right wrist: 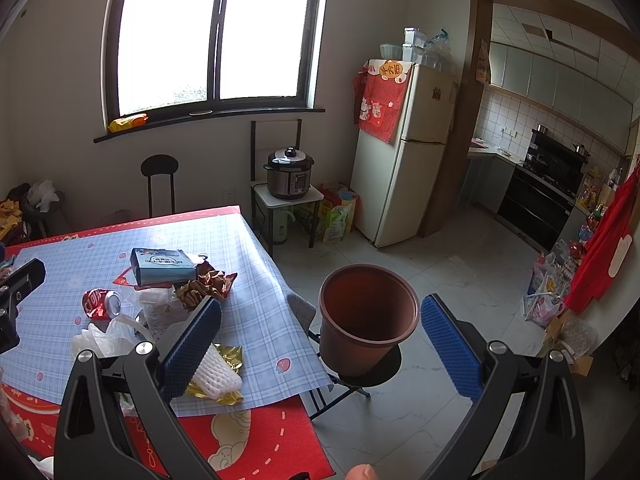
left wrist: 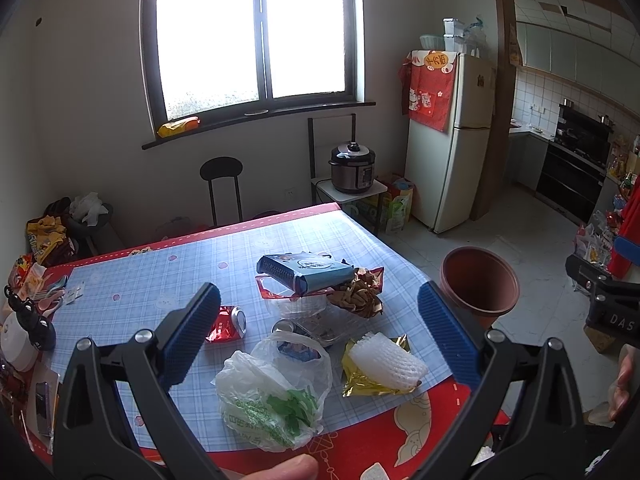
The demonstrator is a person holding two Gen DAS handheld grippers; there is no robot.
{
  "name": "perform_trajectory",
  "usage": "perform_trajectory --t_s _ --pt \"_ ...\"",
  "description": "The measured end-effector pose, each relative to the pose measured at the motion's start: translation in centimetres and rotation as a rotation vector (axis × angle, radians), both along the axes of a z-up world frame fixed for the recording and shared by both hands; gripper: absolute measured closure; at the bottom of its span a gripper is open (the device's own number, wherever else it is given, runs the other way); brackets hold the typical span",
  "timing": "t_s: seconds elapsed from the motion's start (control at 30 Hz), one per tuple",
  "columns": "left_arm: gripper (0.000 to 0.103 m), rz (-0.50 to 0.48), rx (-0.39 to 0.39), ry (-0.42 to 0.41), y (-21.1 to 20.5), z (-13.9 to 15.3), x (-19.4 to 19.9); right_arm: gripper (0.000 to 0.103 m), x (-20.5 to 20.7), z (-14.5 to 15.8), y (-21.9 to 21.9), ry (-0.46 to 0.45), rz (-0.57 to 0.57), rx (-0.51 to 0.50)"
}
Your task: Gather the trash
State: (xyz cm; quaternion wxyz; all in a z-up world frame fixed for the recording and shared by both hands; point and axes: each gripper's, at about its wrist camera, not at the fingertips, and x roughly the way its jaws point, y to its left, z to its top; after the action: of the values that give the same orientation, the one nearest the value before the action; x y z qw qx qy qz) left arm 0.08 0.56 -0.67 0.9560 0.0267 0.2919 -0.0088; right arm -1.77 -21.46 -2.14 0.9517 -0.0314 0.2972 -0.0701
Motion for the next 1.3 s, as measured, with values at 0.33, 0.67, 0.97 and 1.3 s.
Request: perform_trajectory --t_s 0.33,0.67,0.97,1.3 --pt "0.005 -0.004 0.0 0.001 -0.5 0.5 0.0 0.004 -0.3 -0.6 -0.1 -0.002 -0.001 0.001" --pt "0.005 0.001 -0.009 0.002 -0.3 0.5 -0.2 0.004 -0.1 -0.6 0.2 0.004 0.002 0.005" --pt "0.005 0.011 -0.019 0.005 0.2 0.3 -0.2 0.004 0.1 -0.6 0.6 0.007 0.007 0.005" --pt "0.005 0.039 -0.111 0.064 4.2 -1.0 0.0 0.005 0.7 -1.4 3.0 0.031 0.054 0.024"
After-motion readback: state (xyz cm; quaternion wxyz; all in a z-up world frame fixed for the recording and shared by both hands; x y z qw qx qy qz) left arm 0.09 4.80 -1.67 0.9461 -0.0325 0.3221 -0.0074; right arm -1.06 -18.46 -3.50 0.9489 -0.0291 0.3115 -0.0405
